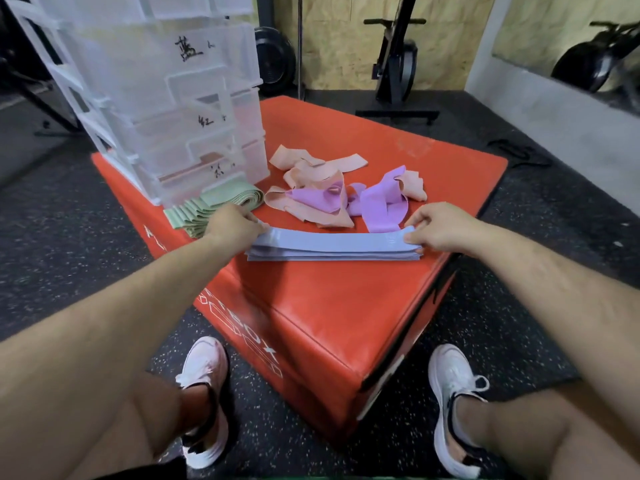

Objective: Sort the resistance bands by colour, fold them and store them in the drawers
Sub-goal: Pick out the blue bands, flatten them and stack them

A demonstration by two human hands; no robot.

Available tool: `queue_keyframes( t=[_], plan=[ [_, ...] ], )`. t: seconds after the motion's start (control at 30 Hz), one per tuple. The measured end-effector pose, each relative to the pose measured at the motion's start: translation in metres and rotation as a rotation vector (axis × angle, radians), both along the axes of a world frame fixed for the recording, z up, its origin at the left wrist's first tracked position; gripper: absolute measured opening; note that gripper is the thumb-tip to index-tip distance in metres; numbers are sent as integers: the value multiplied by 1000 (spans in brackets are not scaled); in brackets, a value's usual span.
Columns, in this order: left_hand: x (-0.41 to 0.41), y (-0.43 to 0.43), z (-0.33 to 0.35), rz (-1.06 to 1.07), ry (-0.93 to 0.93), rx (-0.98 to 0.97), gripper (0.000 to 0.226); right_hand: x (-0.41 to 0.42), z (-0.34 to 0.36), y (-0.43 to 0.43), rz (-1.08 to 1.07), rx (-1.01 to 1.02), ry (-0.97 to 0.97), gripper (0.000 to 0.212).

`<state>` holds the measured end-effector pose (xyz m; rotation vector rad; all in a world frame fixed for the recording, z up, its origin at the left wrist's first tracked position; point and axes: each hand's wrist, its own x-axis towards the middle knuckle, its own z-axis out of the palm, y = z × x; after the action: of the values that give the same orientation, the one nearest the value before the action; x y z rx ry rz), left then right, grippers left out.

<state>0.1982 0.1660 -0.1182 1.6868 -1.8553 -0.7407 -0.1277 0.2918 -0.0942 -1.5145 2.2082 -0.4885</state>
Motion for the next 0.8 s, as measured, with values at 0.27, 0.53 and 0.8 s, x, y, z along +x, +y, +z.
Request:
queue_keyframes(
  t=[0.27, 0.53, 0.8],
  plan=[
    [-4, 6, -17, -31, -82, -131, 19, 6, -18, 0, -86, 19, -15, 23],
    [-17, 23, -11, -206, -339, -475, 12, 8, -5, 6, -232, 226, -107, 34],
    [-63, 57, -22, -649, -262, -382, 28, 11, -2, 4, -272, 159, -382, 17]
  ],
)
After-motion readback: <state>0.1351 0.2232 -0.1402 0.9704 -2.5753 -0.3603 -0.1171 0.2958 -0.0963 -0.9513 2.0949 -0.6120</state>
